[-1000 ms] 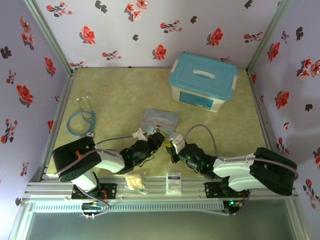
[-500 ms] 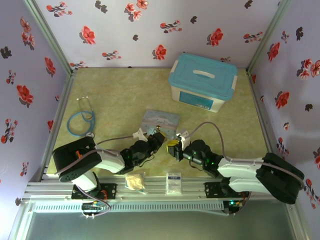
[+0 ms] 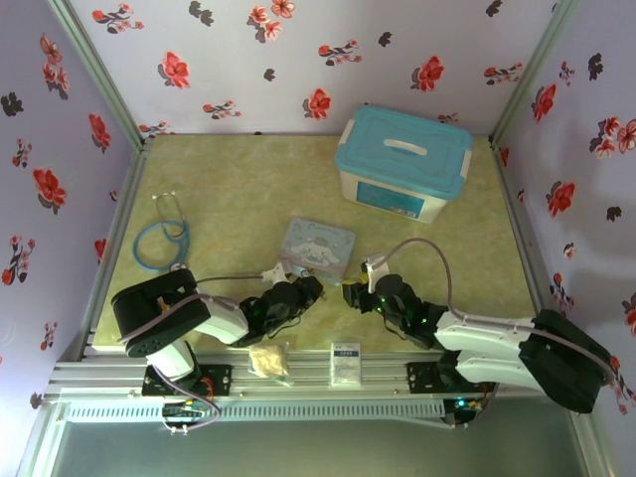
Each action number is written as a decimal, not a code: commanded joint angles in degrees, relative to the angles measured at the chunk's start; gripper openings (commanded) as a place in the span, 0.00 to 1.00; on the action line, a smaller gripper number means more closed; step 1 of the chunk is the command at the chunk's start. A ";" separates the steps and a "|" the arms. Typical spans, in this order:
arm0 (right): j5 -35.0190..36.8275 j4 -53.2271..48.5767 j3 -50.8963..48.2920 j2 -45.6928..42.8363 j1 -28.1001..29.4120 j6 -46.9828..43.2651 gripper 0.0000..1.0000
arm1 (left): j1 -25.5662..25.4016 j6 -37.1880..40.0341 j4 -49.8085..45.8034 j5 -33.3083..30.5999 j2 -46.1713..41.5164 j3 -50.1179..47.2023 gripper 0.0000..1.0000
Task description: Unlock a padlock with a key
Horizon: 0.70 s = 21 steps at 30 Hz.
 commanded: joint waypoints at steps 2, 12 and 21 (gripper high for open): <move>5.62 0.13 2.88 3.68 -0.30 2.53 0.54 | 2.51 5.43 -5.58 6.10 0.22 1.83 0.00; 5.62 2.20 5.66 9.64 -0.21 3.47 0.52 | 6.22 18.10 -32.30 13.14 -1.60 8.57 0.10; 8.14 0.27 5.03 7.60 -0.24 3.13 0.52 | 5.74 31.03 -62.13 4.83 -1.97 20.81 0.17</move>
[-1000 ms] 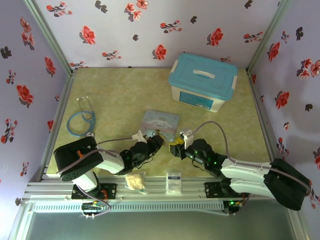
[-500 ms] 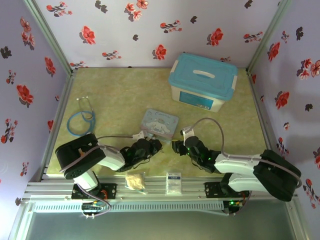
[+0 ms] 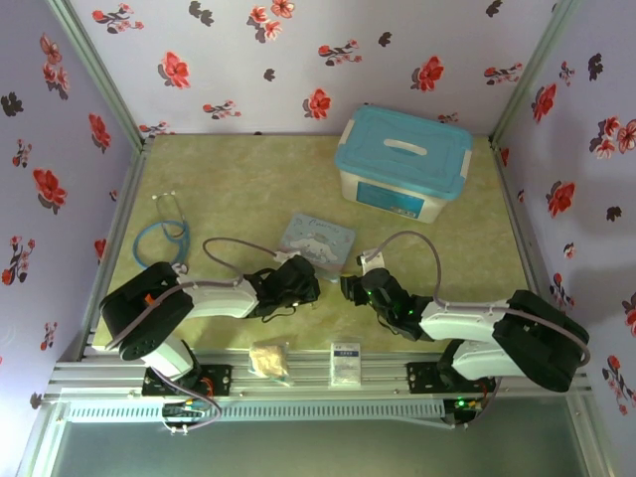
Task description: Unlock a padlock with a key
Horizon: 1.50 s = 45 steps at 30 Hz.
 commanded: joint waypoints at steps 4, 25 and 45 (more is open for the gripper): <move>2.63 -0.68 0.43 -1.74 -0.21 0.43 0.52 | -3.03 8.90 -27.41 -10.42 3.65 9.79 0.24; 2.94 -1.22 0.01 -1.02 -0.25 0.79 0.51 | -11.64 7.60 -41.72 -21.19 6.48 21.06 0.26; 0.78 -6.58 -1.82 -11.50 -0.21 4.90 0.58 | -12.25 8.28 -32.94 -16.90 -1.80 17.64 0.38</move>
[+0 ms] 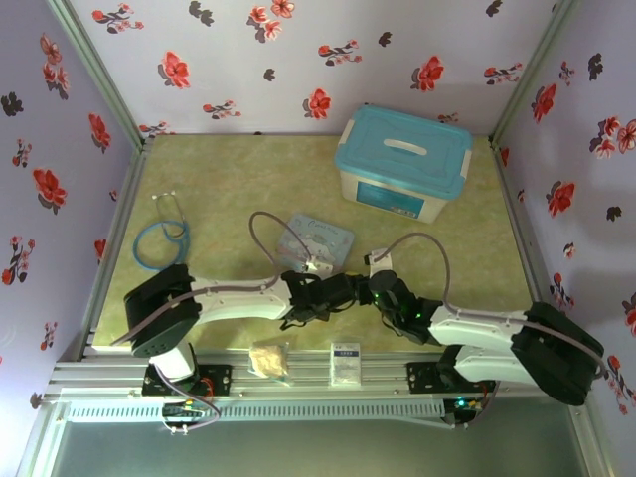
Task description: Unlock a padlock with a key
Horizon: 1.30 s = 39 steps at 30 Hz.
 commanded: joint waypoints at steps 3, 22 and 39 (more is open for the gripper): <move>-6.37 -7.83 1.25 -7.33 -0.25 5.70 0.61 | 4.90 2.33 6.71 0.64 -13.54 -6.48 0.56; -4.63 -6.96 18.72 22.88 12.58 15.27 0.56 | 20.64 2.77 24.52 14.14 -35.93 -26.36 0.79; -4.56 -4.51 20.45 32.26 12.41 18.97 0.39 | 20.93 1.70 26.61 14.28 -36.61 -28.60 0.79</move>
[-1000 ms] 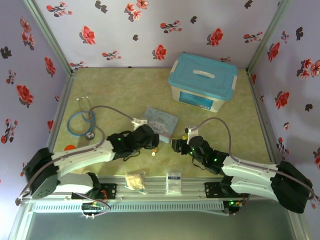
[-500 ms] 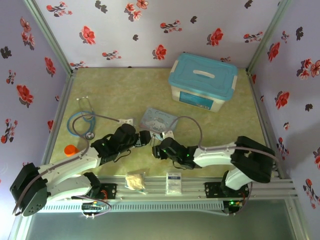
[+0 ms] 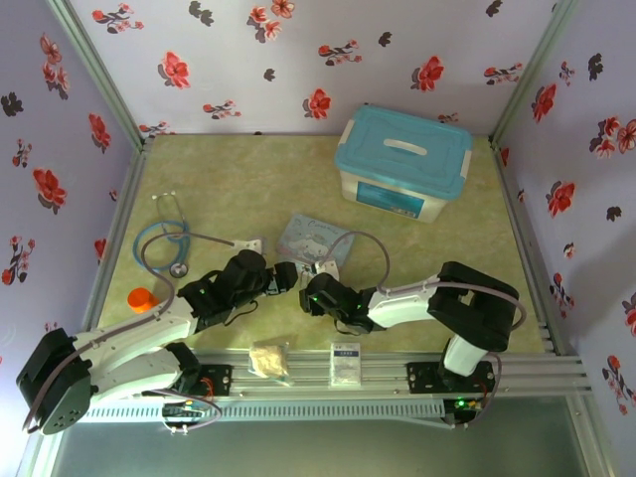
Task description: Unlock a padlock with a key
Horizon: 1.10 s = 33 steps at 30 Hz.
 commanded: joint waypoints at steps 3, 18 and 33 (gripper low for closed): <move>0.63 2.20 -1.93 0.79 0.12 2.92 0.31 | 0.44 -0.30 1.82 0.18 0.21 -0.38 0.79; -3.16 17.43 -15.25 -4.40 -4.14 13.43 0.10 | 0.45 3.40 3.41 -1.03 6.05 2.98 0.78; 2.20 27.61 -19.95 -1.12 -5.25 27.44 0.08 | 1.73 16.28 2.73 -9.46 28.73 20.08 0.80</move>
